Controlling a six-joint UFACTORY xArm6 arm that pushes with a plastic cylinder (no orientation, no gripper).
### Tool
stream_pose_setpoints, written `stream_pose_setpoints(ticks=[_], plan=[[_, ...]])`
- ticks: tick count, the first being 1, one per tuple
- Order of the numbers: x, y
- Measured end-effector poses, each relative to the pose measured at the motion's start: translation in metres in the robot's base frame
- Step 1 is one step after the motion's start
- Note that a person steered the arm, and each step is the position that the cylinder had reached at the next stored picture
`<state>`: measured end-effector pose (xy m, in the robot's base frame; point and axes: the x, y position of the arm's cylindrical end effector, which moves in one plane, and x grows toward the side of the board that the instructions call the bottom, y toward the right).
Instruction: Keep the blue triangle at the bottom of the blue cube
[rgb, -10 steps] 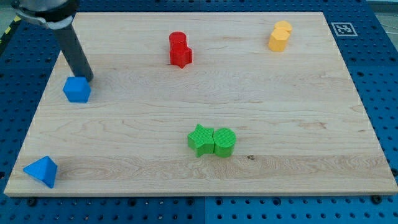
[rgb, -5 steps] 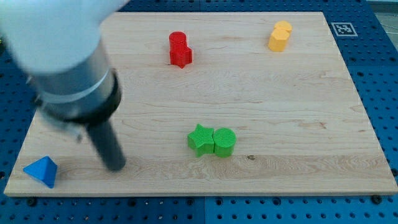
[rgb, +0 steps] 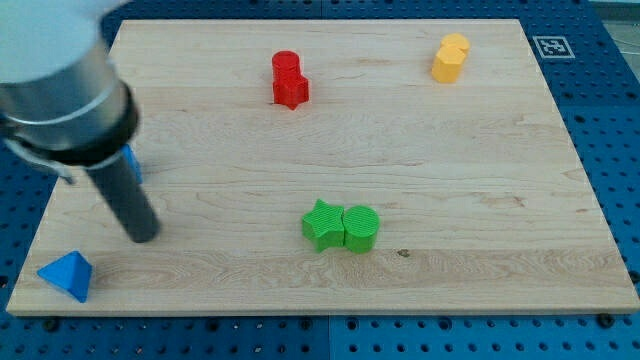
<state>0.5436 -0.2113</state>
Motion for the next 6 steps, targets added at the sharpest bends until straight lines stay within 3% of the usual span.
stream_pose_setpoints(ticks=[1, 2, 3, 6], plan=[[0.002, -0.085], [0.007, -0.093], [0.073, -0.090], [0.074, -0.034]])
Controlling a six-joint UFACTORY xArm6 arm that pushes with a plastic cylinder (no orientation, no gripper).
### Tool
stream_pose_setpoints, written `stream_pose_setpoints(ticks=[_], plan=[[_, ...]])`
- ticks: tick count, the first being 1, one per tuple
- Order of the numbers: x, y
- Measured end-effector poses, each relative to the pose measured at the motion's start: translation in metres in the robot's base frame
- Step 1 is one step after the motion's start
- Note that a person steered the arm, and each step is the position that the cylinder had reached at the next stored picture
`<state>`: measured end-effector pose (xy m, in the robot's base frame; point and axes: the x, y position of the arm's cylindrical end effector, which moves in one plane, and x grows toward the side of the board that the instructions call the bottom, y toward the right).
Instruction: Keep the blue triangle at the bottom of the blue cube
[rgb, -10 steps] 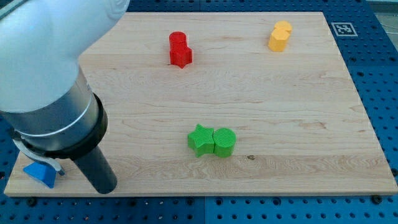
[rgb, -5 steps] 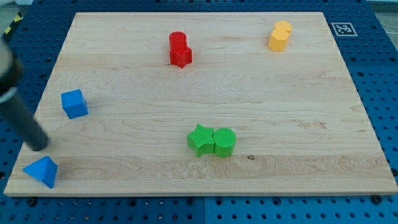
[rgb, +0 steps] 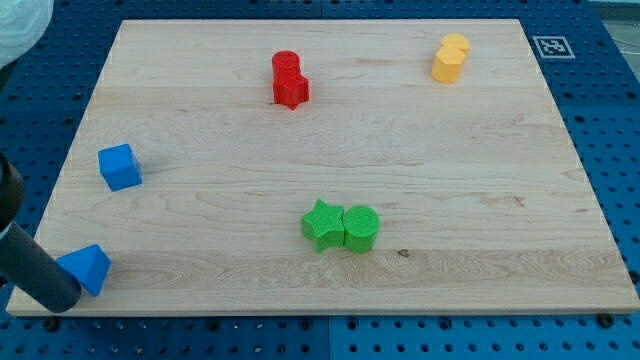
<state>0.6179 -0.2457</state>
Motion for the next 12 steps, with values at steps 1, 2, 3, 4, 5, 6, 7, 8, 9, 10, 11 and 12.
stream_pose_setpoints(ticks=[1, 2, 3, 4, 5, 6, 7, 8, 9, 10, 11, 12], plan=[[0.000, 0.000], [-0.015, 0.000], [-0.035, 0.007], [-0.043, 0.019], [-0.043, 0.039], [-0.042, 0.049], [-0.053, 0.054], [-0.076, 0.050], [-0.094, 0.034], [-0.100, 0.023], [-0.093, 0.010], [-0.115, -0.025]])
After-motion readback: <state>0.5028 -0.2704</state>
